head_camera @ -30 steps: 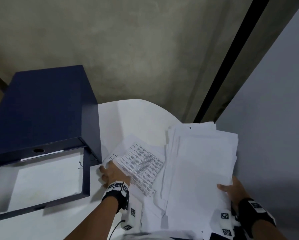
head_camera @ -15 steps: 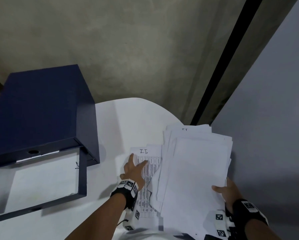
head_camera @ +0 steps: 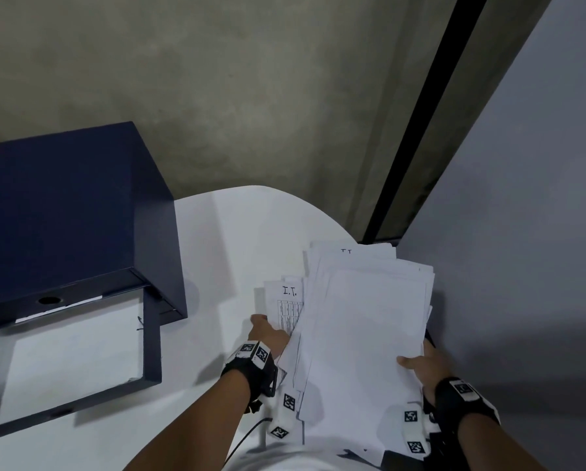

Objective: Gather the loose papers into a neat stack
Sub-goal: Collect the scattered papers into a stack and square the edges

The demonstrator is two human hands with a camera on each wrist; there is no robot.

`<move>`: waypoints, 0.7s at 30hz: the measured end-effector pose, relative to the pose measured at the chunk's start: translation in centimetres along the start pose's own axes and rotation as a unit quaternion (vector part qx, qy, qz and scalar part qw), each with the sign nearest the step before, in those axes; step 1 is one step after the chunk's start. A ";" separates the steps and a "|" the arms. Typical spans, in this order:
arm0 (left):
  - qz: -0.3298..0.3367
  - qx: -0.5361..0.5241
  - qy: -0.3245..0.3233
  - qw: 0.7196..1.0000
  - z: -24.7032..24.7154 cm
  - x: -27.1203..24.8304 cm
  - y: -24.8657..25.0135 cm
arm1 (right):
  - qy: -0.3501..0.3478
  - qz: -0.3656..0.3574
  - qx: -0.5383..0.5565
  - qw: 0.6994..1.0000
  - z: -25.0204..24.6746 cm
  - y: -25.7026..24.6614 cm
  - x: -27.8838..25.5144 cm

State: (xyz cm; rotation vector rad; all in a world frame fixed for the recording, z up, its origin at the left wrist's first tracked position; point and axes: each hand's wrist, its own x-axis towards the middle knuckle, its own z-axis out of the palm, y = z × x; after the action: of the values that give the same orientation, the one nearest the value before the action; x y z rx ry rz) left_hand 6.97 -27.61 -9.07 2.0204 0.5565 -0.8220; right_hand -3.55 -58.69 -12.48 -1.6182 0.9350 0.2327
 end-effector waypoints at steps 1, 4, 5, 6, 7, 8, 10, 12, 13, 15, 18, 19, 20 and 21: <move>-0.006 0.023 -0.019 1.000 0.0 0.1 0.0 | 0.001 0.001 -0.001 1.000 0.0 0.0 0.0; -0.001 0.062 -0.046 0.997 0.0 -0.2 0.6 | 0.001 0.003 -0.008 1.000 0.1 0.0 0.0; 0.003 0.072 -0.050 0.996 0.3 -0.1 0.7 | -0.001 0.005 -0.007 1.000 0.1 0.0 0.0; 0.010 0.084 -0.051 0.995 0.5 -0.2 1.0 | -0.005 0.005 -0.004 1.000 0.2 -0.1 0.1; 0.015 0.091 -0.045 0.995 0.7 -0.2 1.2 | -0.010 0.007 -0.003 1.000 0.2 -0.1 0.2; 0.015 0.099 -0.039 0.994 0.9 -0.1 1.3 | -0.015 0.008 -0.003 1.000 0.3 -0.1 0.3; 0.019 0.120 -0.015 0.992 1.1 -0.2 1.5 | -0.021 0.010 -0.006 1.000 0.6 0.0 0.5; 0.015 0.151 -0.011 0.988 1.3 -0.2 1.2 | -0.018 0.012 -0.011 1.000 0.8 0.3 0.6; 0.019 0.164 -0.011 0.986 1.4 0.0 1.1 | -0.016 0.013 -0.012 1.000 0.8 0.5 0.7; 0.040 0.138 -0.002 0.990 1.6 -0.1 1.1 | -0.019 0.014 -0.016 1.000 0.9 0.7 0.7; 0.046 0.033 0.009 0.998 1.3 -0.1 0.9 | -0.019 0.011 -0.016 1.000 1.0 0.7 0.6; 0.038 0.012 0.001 0.999 1.2 0.0 0.8 | -0.017 0.011 -0.017 1.000 1.0 0.5 0.5; 0.030 0.004 -0.008 1.000 1.0 0.1 0.7 | -0.016 0.011 -0.019 1.000 1.1 0.4 0.3; 0.024 0.008 -0.019 0.999 0.9 0.4 0.4 | -0.017 0.011 -0.021 1.000 1.1 0.3 0.3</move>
State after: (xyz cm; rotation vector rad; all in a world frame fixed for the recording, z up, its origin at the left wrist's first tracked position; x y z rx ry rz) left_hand 7.24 -28.55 -9.48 2.0219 0.4791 -0.8362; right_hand -3.25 -57.82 -13.20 -1.6381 0.9268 0.2961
